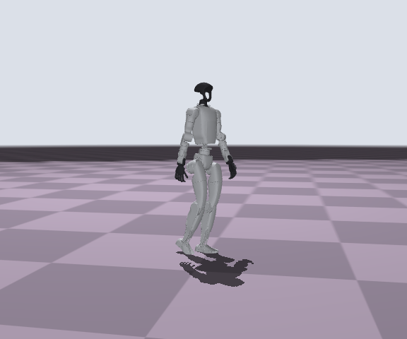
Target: Walk run
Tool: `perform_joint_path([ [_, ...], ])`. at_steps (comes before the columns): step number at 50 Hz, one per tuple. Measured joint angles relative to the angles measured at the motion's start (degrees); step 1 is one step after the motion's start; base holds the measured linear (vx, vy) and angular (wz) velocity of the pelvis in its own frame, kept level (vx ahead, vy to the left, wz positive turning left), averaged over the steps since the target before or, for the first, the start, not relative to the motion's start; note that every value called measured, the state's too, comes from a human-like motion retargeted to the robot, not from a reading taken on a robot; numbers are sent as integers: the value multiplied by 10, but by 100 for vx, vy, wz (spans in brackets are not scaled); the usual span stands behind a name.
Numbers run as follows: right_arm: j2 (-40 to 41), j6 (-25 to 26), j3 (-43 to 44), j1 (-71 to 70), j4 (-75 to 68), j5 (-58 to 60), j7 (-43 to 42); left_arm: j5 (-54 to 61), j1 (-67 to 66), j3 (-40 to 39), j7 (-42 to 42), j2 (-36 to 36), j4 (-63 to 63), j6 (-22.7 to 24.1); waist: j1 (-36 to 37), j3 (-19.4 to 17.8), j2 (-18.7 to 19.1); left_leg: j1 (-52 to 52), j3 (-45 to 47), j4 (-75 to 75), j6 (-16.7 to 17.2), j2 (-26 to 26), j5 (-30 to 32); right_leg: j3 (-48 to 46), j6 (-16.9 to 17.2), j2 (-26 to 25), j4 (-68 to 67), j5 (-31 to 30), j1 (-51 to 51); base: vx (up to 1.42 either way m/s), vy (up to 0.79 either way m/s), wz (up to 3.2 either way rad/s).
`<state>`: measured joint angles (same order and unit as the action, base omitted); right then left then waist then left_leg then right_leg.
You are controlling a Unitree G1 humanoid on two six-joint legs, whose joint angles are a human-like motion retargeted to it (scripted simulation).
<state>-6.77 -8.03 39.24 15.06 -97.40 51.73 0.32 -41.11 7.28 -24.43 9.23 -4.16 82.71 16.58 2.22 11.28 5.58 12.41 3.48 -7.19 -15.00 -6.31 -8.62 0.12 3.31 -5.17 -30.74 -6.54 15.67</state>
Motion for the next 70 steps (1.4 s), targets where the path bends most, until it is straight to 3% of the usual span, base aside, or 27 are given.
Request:
perform_joint_path([
  [8,31,41,-5,44,0,-1,30,-19,84,48,-5,-10,-54,30,-38,-42,-26,-101,-111,2,0,-61,-9,118,-11,61,236,33,67,59,-4,184],
  [10,32,38,-10,46,0,4,24,-14,86,50,-13,-5,-58,33,-43,-53,-25,-126,-140,1,3,-66,-11,105,14,67,290,46,80,62,-10,118],
  [12,30,29,-11,45,0,12,5,-4,80,47,-13,-4,-57,41,-44,-61,-31,-149,-154,1,7,-73,-13,52,88,79,326,71,88,65,-16,70],
  [13,28,27,-8,43,0,16,-6,1,75,44,-10,-5,-54,45,-43,-63,-33,-159,-157,2,11,-75,-10,17,93,81,334,75,91,67,-17,62],
  [16,26,28,8,45,0,2,-23,6,50,38,-7,-6,-33,42,-62,-63,-30,-182,-187,-7,35,-74,8,39,42,60,317,53,85,74,-18,97],
  [19,20,33,31,47,0,-30,-6,-13,19,30,-5,-13,8,25,-92,-49,-20,-188,-227,-44,80,-71,53,65,27,51,288,7,77,82,-23,146],
  [21,15,40,38,49,0,-56,16,-44,-11,17,-18,-15,36,4,-104,-38,-8,-184,-231,-81,128,-55,122,109,18,35,264,6,69,95,-35,115],
  [25,-5,45,54,27,0,-91,36,-57,-63,11,-65,-17,106,-36,-112,-27,11,-128,-175,-214,292,-13,291,44,-51,42,231,38,46,85,-13,95],
  [27,-25,33,49,-4,0,-100,29,-59,-78,8,-53,-23,127,-43,-122,-23,-6,-86,-70,-282,300,-31,346,5,-49,102,211,60,37,60,20,130],
  [28,-27,27,44,-20,0,-104,24,-65,-90,5,-45,-26,129,-48,-131,-20,-12,-61,-58,-318,300,-20,357,27,-63,91,208,71,30,60,-34,129],
  [30,-23,19,34,-46,1,-106,15,-87,-125,-2,-39,-33,124,-58,-129,-21,-14,-10,-91,-397,296,7,301,6,-94,56,226,74,-2,65,-68,88],
  [33,-30,9,22,-89,33,-92,33,-103,-154,-20,-54,-37,128,-58,-94,-29,-38,63,30,-437,191,68,206,3,-108,55,241,77,-37,53,-27,14],
  [35,-40,-4,10,-115,57,-84,46,-97,-170,-25,-61,-38,133,-59,-66,-31,-49,112,71,-430,145,84,154,4,-117,49,251,80,-55,60,-13,-4],
  [40,-76,-41,-18,-166,105,-73,68,-85,-206,-50,-64,-32,140,-63,-24,-39,-53,184,69,-255,79,56,114,-26,-127,27,281,100,-112,54,-9,44],
  [43,-100,-53,-29,-194,119,-68,73,-70,-221,-63,-62,-26,147,-65,-2,-42,-58,200,137,-125,51,65,91,-43,-129,14,292,116,-141,59,-9,39],
  [48,-122,-61,-41,-230,127,-52,73,-54,-244,-84,-54,-6,147,-72,22,-41,-81,198,215,34,28,27,11,-68,-123,12,294,126,-178,65,-6,25],
  [51,-115,-66,-49,-238,131,-42,74,-56,-256,-99,-50,8,147,-80,39,-38,-97,172,269,34,18,34,1,-55,-106,13,277,108,-196,80,2,-18],
  [53,-102,-71,-54,-234,134,-33,77,-60,-263,-112,-52,15,147,-82,50,-30,-112,158,305,26,3,41,26,-52,-86,20,263,78,-207,81,2,-24],
  [55,-82,-81,-55,-218,141,-15,83,-60,-266,-119,-54,16,147,-83,47,-18,-117,147,286,30,0,34,68,-69,-61,23,248,29,-219,107,-1,12],
  [58,-48,-94,-69,-180,142,22,70,-50,-262,-126,-51,5,147,-90,35,2,-127,136,231,5,0,40,61,-84,-25,26,198,-108,-220,101,-11,33],
  [60,-32,-84,-74,-155,129,41,43,-39,-242,-122,-45,-5,147,-95,19,6,-107,119,203,-7,0,48,42,-74,-3,7,130,-196,-198,83,20,107],
  [62,-24,-71,-76,-134,100,53,17,-28,-209,-111,-47,-15,147,-92,11,3,-84,89,178,-5,0,51,27,-87,-6,-9,23,-233,-158,61,17,127],
  [63,-22,-63,-75,-126,83,58,11,-21,-188,-105,-49,-21,147,-86,11,5,-72,79,168,0,0,55,24,-77,0,-22,-9,-230,-137,56,14,120],
  [65,-18,-44,-70,-108,55,67,9,-9,-142,-89,-47,-31,137,-76,4,2,-59,60,149,5,1,51,19,-51,8,-37,-75,-151,-89,74,11,144],
  [70,0,-15,-49,-46,0,60,3,-9,-45,-46,-24,-31,57,-48,-46,-12,-29,3,69,16,15,39,11,-23,-11,-32,-70,-3,-9,66,1,208],
])
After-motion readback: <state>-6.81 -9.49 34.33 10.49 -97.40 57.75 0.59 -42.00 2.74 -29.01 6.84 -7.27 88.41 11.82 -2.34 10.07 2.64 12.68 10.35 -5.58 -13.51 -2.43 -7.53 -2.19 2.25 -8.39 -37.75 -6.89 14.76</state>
